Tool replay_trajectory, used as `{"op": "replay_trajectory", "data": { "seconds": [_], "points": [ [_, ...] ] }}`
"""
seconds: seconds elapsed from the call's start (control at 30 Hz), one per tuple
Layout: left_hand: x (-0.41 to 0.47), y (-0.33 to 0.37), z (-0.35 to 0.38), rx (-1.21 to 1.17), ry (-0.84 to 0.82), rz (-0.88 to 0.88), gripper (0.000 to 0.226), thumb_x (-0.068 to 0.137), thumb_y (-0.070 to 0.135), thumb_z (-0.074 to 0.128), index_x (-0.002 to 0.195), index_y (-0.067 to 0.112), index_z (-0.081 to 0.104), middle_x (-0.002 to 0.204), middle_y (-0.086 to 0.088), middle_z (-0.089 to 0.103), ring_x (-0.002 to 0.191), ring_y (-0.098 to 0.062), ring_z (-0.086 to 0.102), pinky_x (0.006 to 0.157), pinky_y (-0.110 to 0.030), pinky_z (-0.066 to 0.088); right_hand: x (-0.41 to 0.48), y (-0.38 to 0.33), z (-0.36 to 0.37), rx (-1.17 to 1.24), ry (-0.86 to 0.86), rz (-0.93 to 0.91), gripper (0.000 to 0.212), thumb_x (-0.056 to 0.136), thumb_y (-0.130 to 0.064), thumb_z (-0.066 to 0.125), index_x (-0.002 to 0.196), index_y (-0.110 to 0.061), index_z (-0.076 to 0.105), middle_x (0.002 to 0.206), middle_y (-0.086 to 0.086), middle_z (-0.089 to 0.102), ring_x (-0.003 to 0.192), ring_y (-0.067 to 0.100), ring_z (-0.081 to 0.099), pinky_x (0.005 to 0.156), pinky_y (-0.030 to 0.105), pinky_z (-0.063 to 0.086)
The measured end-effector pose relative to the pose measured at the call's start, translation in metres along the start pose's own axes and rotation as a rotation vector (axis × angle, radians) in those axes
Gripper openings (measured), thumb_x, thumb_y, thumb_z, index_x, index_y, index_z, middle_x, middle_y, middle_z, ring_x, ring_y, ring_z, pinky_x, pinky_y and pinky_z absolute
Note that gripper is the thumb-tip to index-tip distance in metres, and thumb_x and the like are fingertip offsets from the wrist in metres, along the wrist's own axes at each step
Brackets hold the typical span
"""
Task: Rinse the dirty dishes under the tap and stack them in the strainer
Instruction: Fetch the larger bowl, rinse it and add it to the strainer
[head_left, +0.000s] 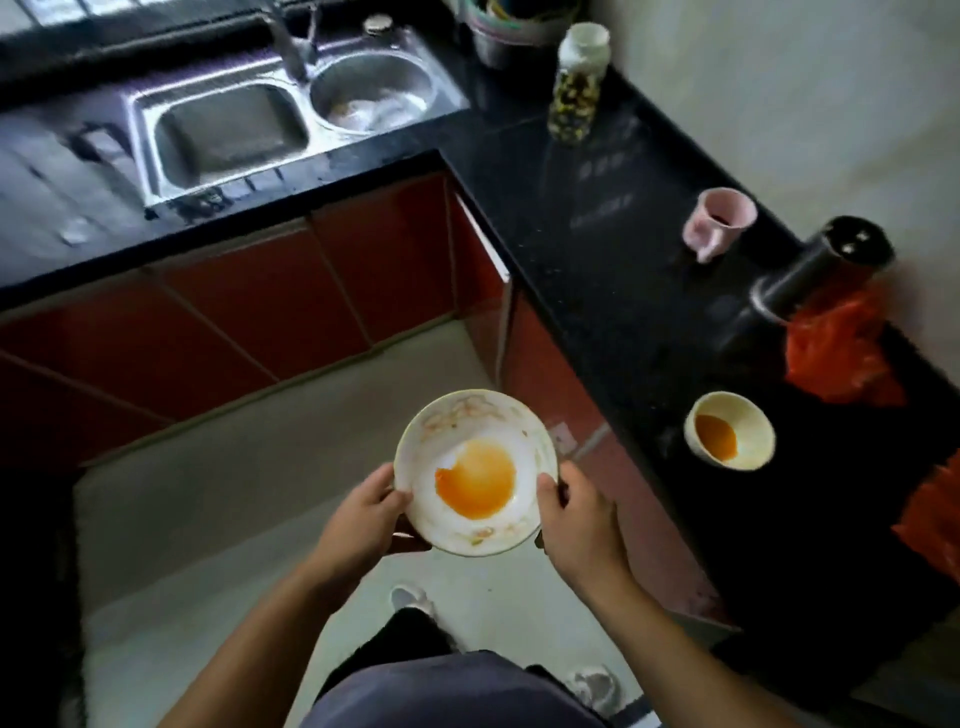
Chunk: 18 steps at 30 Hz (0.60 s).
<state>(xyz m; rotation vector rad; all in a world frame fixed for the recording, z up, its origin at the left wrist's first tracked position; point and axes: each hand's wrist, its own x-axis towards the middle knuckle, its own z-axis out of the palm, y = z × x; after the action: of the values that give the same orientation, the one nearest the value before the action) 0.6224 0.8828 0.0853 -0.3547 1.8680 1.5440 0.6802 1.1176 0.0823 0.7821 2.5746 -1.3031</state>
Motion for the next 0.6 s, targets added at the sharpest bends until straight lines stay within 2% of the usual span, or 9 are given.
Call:
{"op": "replay_trajectory", "data": {
  "seconds": [0.1, 0.27, 0.33, 0.37, 0.4, 0.47, 0.53, 0.6],
  "points": [
    [0.012, 0.007, -0.077, -0.065, 0.051, 0.024, 0.041, 0.106, 0.017, 0.043, 0.112, 0.047, 0.071, 0.107, -0.003, 0.081, 0.093, -0.027, 0.079, 0.083, -0.048, 0.066, 0.022, -0.064, 0.049, 0.011, -0.032, -0.068, 0.031, 0.101, -0.034, 0.050, 0.077, -0.015, 0.050, 0.065, 0.004, 0.061, 0.063, 0.025, 0.065, 0.058, 0.047, 0.056],
    [0.042, 0.034, -0.174, -0.210, 0.094, 0.051, 0.033, 0.096, 0.032, 0.049, 0.118, 0.045, 0.070, 0.113, -0.008, 0.080, 0.097, -0.035, 0.079, 0.076, -0.049, 0.066, 0.072, -0.161, 0.108, 0.048, -0.045, -0.192, 0.037, 0.099, -0.029, 0.055, 0.069, -0.016, 0.038, 0.050, -0.004, 0.047, 0.044, 0.015, 0.062, 0.046, 0.042, 0.052],
    [0.062, 0.043, -0.200, -0.325, 0.140, 0.069, 0.031, 0.099, 0.034, 0.049, 0.121, 0.042, 0.070, 0.116, -0.008, 0.079, 0.100, -0.036, 0.078, 0.074, -0.053, 0.066, 0.097, -0.195, 0.127, 0.055, -0.031, -0.235, 0.041, 0.098, -0.026, 0.057, 0.065, -0.019, 0.035, 0.049, -0.009, 0.045, 0.041, 0.010, 0.055, 0.045, 0.029, 0.049],
    [0.073, 0.049, -0.210, -0.377, 0.170, 0.081, 0.030, 0.101, 0.036, 0.048, 0.122, 0.044, 0.069, 0.118, -0.006, 0.078, 0.101, -0.036, 0.078, 0.073, -0.054, 0.065, 0.112, -0.211, 0.136, 0.047, -0.028, -0.266, 0.042, 0.098, -0.025, 0.058, 0.063, -0.023, 0.034, 0.049, -0.010, 0.045, 0.041, 0.007, 0.050, 0.042, 0.017, 0.039],
    [0.085, 0.056, -0.220, -0.426, 0.195, 0.090, 0.029, 0.102, 0.040, 0.049, 0.124, 0.046, 0.068, 0.120, -0.004, 0.078, 0.102, -0.036, 0.078, 0.072, -0.055, 0.065, 0.126, -0.228, 0.145, 0.041, -0.038, -0.288, 0.042, 0.097, -0.026, 0.058, 0.062, -0.026, 0.034, 0.049, -0.012, 0.045, 0.040, 0.006, 0.047, 0.040, 0.013, 0.031],
    [0.111, 0.073, -0.238, -0.514, 0.234, 0.106, 0.030, 0.100, 0.046, 0.051, 0.127, 0.047, 0.065, 0.122, -0.003, 0.077, 0.102, -0.037, 0.078, 0.072, -0.055, 0.065, 0.159, -0.263, 0.161, 0.057, -0.103, -0.294, 0.039, 0.094, -0.030, 0.056, 0.061, -0.027, 0.035, 0.048, -0.009, 0.042, 0.039, 0.006, 0.050, 0.041, 0.017, 0.031],
    [0.138, 0.094, -0.259, -0.581, 0.270, 0.127, 0.032, 0.100, 0.049, 0.053, 0.131, 0.045, 0.063, 0.124, -0.003, 0.076, 0.104, -0.036, 0.077, 0.074, -0.055, 0.064, 0.192, -0.297, 0.178, 0.096, -0.180, -0.290, 0.037, 0.091, -0.032, 0.055, 0.062, -0.022, 0.035, 0.049, -0.002, 0.040, 0.039, 0.016, 0.061, 0.040, 0.028, 0.038],
    [0.163, 0.118, -0.282, -0.659, 0.318, 0.146, 0.035, 0.101, 0.050, 0.054, 0.135, 0.042, 0.061, 0.128, -0.003, 0.075, 0.108, -0.034, 0.076, 0.075, -0.054, 0.064, 0.228, -0.332, 0.195, 0.130, -0.270, -0.308, 0.034, 0.089, -0.032, 0.056, 0.065, -0.015, 0.037, 0.050, 0.009, 0.044, 0.038, 0.023, 0.062, 0.037, 0.030, 0.038]
  ]
}}
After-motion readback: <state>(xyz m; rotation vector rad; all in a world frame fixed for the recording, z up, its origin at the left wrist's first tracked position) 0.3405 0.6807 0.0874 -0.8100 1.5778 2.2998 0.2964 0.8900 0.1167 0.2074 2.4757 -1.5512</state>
